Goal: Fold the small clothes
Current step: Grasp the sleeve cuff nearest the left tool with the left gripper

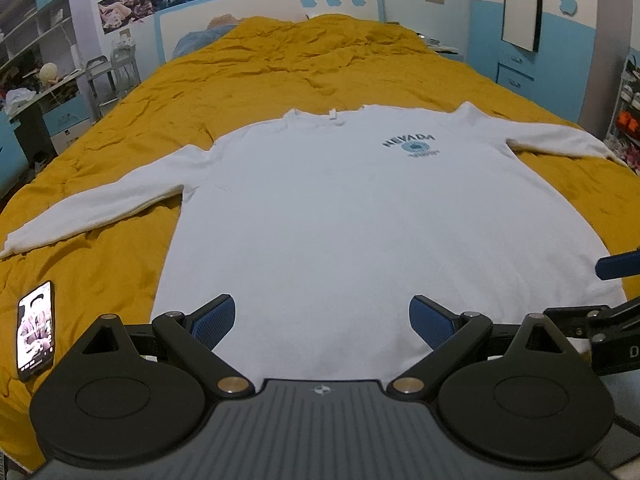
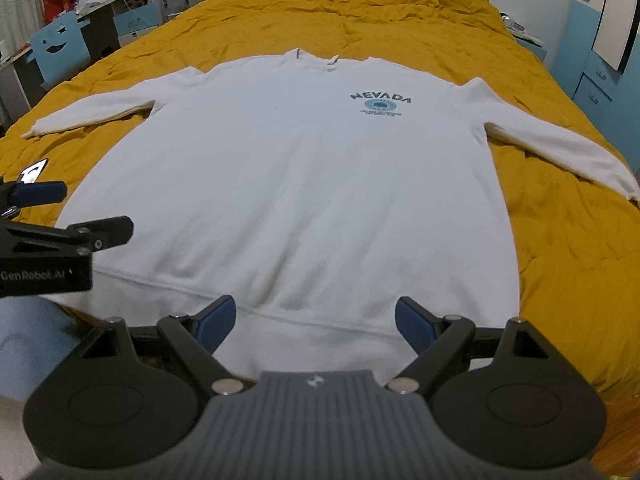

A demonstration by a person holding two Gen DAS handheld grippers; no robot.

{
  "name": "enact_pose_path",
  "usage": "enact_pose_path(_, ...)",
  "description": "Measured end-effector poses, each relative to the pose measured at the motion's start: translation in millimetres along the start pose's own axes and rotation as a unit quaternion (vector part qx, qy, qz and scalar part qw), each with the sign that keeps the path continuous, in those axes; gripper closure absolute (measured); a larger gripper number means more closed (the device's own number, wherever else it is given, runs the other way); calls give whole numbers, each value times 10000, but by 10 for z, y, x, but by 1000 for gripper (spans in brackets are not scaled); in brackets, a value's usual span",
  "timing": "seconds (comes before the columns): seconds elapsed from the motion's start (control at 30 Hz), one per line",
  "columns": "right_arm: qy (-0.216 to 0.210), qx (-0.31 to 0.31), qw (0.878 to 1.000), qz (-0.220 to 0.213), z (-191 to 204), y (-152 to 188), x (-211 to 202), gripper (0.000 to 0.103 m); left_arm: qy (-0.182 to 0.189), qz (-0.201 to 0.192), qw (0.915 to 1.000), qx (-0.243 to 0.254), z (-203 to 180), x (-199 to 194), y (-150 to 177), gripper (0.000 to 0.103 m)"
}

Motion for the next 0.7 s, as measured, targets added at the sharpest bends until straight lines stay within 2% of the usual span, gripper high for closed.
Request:
enact_pose_path(0.17,148,-73,9998,-126,-87,-217,91,20,-149,-57,9998,-71,144,110,-154,0)
enact_pose_path(0.37,232,-219,9972,-669,-164,-664,241,20,-449,-139,9988,-116,479,280,-389,0)
enact_pose_path(0.53,-24,-305,9950,-947,-122,-1091,422,20,-394,-227,9966,-691,939,409,-565,0)
enact_pose_path(0.7,126,-509,9911,-1222,-36,-1504,631,20,-523,-12,9886,-1409,1645,557,-594,0)
Point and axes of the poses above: each gripper's, at about its wrist camera, not at the fingertips, and x roughly the way its jaws point, z to its left, y to its underside, the point moved 9 cm from there along x, roughly the way its jaws point, and after that the axes turned 6 degrees about x, right-handed, at the moved point
